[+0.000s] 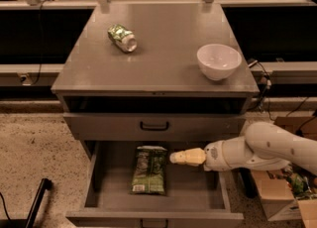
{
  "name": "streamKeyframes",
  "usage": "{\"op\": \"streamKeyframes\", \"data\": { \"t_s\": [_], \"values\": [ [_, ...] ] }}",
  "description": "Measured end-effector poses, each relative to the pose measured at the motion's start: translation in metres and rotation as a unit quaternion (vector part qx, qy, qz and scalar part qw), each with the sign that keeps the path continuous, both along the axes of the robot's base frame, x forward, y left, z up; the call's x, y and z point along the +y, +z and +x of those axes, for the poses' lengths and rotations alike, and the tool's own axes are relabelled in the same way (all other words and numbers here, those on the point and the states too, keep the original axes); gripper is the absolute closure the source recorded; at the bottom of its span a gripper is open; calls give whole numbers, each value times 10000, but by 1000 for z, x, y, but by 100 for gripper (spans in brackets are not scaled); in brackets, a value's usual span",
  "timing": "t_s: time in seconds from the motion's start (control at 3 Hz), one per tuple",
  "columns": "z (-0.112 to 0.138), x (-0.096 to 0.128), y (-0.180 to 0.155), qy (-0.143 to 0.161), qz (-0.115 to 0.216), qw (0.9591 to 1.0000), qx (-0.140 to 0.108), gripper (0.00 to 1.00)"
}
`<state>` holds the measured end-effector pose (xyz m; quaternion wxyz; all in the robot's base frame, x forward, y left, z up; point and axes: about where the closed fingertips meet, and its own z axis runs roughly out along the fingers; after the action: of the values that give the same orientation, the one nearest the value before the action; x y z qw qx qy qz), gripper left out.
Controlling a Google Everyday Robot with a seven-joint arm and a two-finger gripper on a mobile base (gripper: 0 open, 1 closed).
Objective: Pick green jalapeno chip bag from middle drawer and place on counter
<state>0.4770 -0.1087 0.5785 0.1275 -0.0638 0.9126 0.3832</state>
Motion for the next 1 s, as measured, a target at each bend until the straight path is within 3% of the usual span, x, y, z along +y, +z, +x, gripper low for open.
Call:
{"op": "streamKeyframes", "data": {
  "t_s": [0.33,0.67,1.0],
  "values": [
    [-7,8,-39,-609,126,9976,310,0],
    [10,2,-45,-905,-1,9958,102,0],
    [10,2,-45,-905,-1,9958,102,0]
  ]
}}
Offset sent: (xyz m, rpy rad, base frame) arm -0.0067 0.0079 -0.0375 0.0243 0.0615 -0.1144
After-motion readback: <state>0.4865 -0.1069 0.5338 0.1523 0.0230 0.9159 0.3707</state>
